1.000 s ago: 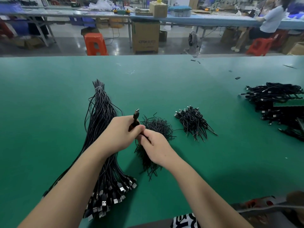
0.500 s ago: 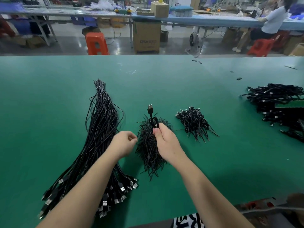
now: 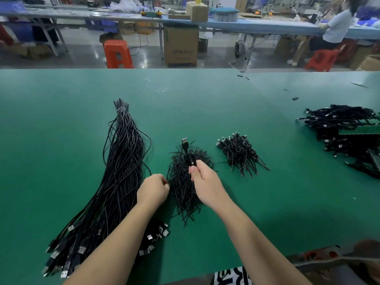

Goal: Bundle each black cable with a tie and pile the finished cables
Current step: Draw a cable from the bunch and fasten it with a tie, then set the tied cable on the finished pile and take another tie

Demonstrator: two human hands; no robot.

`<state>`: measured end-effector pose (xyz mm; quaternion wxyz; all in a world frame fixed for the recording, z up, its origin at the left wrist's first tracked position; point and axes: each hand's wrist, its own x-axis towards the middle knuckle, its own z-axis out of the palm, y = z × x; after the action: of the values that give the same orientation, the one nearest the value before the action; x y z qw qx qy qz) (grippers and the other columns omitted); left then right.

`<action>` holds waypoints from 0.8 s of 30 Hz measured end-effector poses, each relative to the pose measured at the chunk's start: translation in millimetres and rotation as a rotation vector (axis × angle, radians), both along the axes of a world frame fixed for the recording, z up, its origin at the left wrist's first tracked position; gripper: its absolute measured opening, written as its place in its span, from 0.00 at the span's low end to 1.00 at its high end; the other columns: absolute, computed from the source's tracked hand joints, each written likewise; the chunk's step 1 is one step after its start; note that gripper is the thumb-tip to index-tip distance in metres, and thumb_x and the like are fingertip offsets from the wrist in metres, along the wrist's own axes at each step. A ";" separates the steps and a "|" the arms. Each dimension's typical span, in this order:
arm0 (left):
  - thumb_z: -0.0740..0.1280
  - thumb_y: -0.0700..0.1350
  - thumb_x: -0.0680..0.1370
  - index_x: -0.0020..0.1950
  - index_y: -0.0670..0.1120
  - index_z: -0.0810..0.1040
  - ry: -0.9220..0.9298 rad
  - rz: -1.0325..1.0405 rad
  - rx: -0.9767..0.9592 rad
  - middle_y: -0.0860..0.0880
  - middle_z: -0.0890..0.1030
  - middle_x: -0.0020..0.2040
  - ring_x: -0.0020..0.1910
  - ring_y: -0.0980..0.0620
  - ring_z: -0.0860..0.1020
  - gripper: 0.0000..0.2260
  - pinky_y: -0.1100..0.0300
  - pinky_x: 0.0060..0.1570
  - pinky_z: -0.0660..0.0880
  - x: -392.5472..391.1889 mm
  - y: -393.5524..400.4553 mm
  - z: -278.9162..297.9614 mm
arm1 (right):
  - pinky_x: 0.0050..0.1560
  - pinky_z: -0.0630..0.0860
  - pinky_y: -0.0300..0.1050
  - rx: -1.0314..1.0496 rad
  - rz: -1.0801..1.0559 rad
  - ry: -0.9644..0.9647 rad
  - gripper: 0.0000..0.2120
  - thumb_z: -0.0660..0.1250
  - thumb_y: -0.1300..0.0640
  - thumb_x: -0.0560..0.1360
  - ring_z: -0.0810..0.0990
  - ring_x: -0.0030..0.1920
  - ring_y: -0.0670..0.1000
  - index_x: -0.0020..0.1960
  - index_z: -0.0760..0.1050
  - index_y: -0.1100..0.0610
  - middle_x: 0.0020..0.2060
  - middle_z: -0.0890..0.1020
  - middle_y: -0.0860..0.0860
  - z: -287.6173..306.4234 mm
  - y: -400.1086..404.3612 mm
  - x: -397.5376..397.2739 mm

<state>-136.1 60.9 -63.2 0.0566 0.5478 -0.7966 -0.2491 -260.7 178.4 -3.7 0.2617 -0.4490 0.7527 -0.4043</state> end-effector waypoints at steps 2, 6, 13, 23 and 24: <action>0.66 0.46 0.79 0.52 0.51 0.83 -0.012 -0.005 -0.015 0.51 0.84 0.48 0.45 0.48 0.80 0.07 0.56 0.43 0.79 1.7 0.5 1.3 | 0.40 0.68 0.50 0.004 0.013 0.012 0.15 0.54 0.52 0.85 0.69 0.35 0.49 0.46 0.68 0.61 0.40 0.77 0.54 -0.2 0.3 0.4; 0.64 0.45 0.79 0.52 0.52 0.83 -0.049 -0.035 -0.119 0.52 0.84 0.46 0.43 0.48 0.80 0.08 0.56 0.42 0.79 7.0 -0.7 3.0 | 0.44 0.72 0.50 0.012 0.012 0.020 0.14 0.54 0.53 0.85 0.72 0.38 0.50 0.46 0.70 0.59 0.44 0.80 0.52 -1.6 -0.4 -0.5; 0.64 0.45 0.80 0.53 0.52 0.84 -0.060 -0.141 -0.175 0.54 0.85 0.47 0.44 0.50 0.81 0.09 0.57 0.42 0.79 10.5 2.0 4.1 | 0.37 0.69 0.43 0.034 0.021 0.012 0.13 0.54 0.52 0.85 0.70 0.31 0.40 0.46 0.71 0.57 0.42 0.80 0.48 -5.8 -2.7 -0.5; 0.61 0.44 0.83 0.54 0.49 0.79 -0.106 -0.108 -0.157 0.52 0.82 0.46 0.42 0.51 0.79 0.07 0.53 0.44 0.80 19.8 -5.7 9.6 | 0.37 0.71 0.45 0.034 0.017 -0.012 0.14 0.53 0.53 0.86 0.71 0.33 0.43 0.48 0.71 0.59 0.43 0.80 0.46 -3.5 -1.2 -0.6; 0.62 0.43 0.83 0.56 0.49 0.80 -0.105 -0.111 -0.155 0.52 0.83 0.48 0.43 0.51 0.79 0.08 0.54 0.45 0.80 22.6 -7.8 10.9 | 0.39 0.74 0.50 0.029 0.018 -0.026 0.14 0.53 0.53 0.86 0.71 0.33 0.45 0.48 0.70 0.59 0.42 0.79 0.45 -2.1 -0.7 0.0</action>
<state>-113.5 53.1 -52.2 0.0431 0.5091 -0.8445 -0.1606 -260.7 177.6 -5.9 0.2816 -0.4464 0.7509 -0.3968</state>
